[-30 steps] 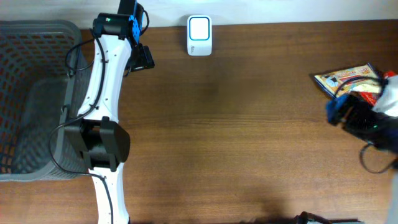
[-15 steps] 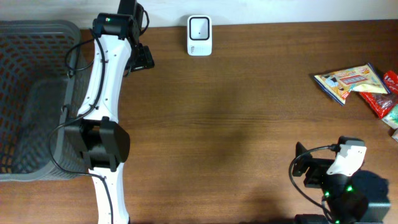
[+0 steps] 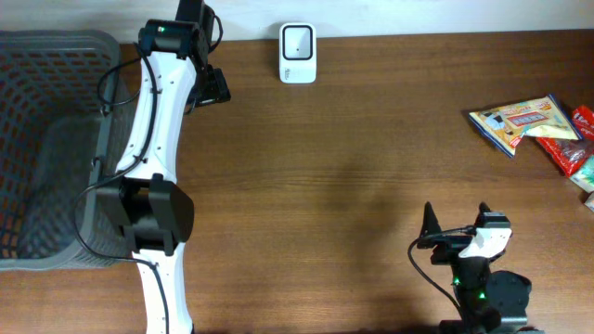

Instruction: Scan the item barcode

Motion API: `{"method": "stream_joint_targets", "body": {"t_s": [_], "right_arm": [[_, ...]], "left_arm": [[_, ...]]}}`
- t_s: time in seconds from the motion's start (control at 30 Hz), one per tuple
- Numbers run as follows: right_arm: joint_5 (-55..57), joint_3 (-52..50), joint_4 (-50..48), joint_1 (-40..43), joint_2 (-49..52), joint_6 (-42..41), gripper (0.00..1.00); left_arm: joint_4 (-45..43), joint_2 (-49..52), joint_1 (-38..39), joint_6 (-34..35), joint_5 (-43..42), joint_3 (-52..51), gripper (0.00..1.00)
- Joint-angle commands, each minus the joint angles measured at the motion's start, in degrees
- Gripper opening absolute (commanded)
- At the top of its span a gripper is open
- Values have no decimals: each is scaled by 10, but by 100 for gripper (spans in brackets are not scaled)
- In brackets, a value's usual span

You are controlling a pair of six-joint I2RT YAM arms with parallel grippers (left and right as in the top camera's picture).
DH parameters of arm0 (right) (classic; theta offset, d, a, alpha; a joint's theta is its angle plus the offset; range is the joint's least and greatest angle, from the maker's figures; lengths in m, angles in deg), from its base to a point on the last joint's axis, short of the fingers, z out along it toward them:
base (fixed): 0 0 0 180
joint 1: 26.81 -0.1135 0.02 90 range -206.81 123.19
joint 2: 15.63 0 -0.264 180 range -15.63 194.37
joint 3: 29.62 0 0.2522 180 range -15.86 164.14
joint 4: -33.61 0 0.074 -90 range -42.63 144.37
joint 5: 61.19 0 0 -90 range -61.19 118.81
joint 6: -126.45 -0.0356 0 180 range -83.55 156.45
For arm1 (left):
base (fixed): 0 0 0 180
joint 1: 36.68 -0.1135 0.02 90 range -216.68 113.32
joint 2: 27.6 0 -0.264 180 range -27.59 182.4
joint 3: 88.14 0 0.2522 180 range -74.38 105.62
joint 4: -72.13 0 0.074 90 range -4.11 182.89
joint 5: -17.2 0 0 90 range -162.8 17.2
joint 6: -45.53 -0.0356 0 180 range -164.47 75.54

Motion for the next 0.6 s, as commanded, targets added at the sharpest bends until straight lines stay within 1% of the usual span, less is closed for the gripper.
{"method": "stream_joint_targets", "body": {"t_s": [0.0,0.17,0.37,0.57], "right_arm": [[5,-23,-57,-7,-7,20,99],[5,-61,-143,-7,-7,22,99],[6,-96,-202,-19,-7,51,99],[13,-96,-165,-15,-7,52,99]], "left_arm": [[1,-4,-2,7,0,-2,99],[1,-4,-2,7,0,-2,99],[1,-4,-2,7,0,-2,99],[1,-4,-2,7,0,-2,99]]}}
